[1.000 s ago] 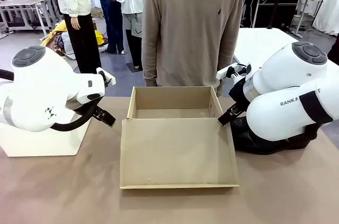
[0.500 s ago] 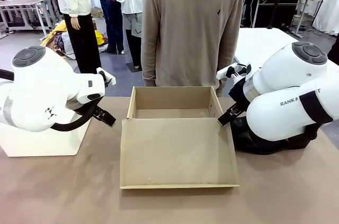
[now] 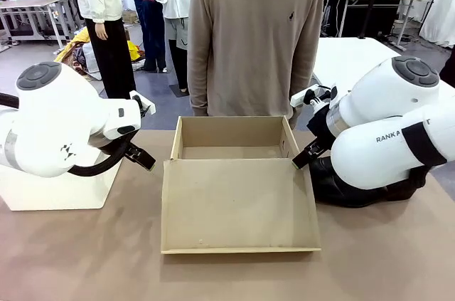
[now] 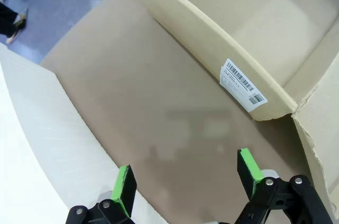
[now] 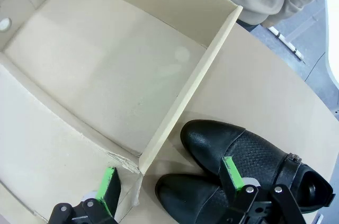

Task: Pack the shoes into the box.
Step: Place one shoe of the Shoes into the Shoes Box.

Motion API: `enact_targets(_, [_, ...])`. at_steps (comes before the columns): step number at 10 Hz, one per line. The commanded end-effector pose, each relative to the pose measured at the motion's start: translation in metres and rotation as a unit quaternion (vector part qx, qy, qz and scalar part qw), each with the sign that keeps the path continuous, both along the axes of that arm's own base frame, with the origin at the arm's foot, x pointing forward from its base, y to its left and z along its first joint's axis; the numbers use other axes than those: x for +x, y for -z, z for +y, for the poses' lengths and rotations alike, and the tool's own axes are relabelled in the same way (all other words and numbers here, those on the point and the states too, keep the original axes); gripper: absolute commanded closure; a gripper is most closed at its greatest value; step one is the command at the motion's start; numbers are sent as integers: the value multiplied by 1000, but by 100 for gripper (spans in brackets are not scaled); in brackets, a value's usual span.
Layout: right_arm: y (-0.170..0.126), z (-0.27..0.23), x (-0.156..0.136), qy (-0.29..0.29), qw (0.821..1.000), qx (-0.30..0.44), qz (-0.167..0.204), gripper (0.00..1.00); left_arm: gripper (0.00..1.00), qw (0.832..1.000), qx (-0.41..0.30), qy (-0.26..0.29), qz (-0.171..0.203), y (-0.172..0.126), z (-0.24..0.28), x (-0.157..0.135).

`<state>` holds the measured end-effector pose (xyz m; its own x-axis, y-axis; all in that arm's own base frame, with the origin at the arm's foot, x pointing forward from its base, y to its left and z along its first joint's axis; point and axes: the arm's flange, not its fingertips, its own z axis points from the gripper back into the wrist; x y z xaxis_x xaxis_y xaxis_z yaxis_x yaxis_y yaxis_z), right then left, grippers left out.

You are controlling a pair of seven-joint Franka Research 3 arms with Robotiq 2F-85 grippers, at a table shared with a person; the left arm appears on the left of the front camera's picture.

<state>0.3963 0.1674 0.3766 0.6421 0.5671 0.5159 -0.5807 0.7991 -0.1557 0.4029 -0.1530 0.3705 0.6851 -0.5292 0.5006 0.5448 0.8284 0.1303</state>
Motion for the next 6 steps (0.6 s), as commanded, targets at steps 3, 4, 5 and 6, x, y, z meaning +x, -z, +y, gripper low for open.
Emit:
enact_targets(3, [-28, -6, 4, -8, 999, 30, 13, 0, 0, 1000, 8, 9, -16, -24, 1, -7])
enact_targets(4, [-41, -9, 2, -13, 999, 39, 10, 0, 0, 1000, 13, 13, -23, -35, 1, -10])
enact_targets(5, [-53, -13, 1, -13, 999, 45, 9, 0, 0, 999, 18, 19, -34, -47, 0, -14])
enact_targets(6, [-68, -18, -3, -19, 999, 48, 7, 0, 0, 999, 24, 25, -35, -62, 0, -20])
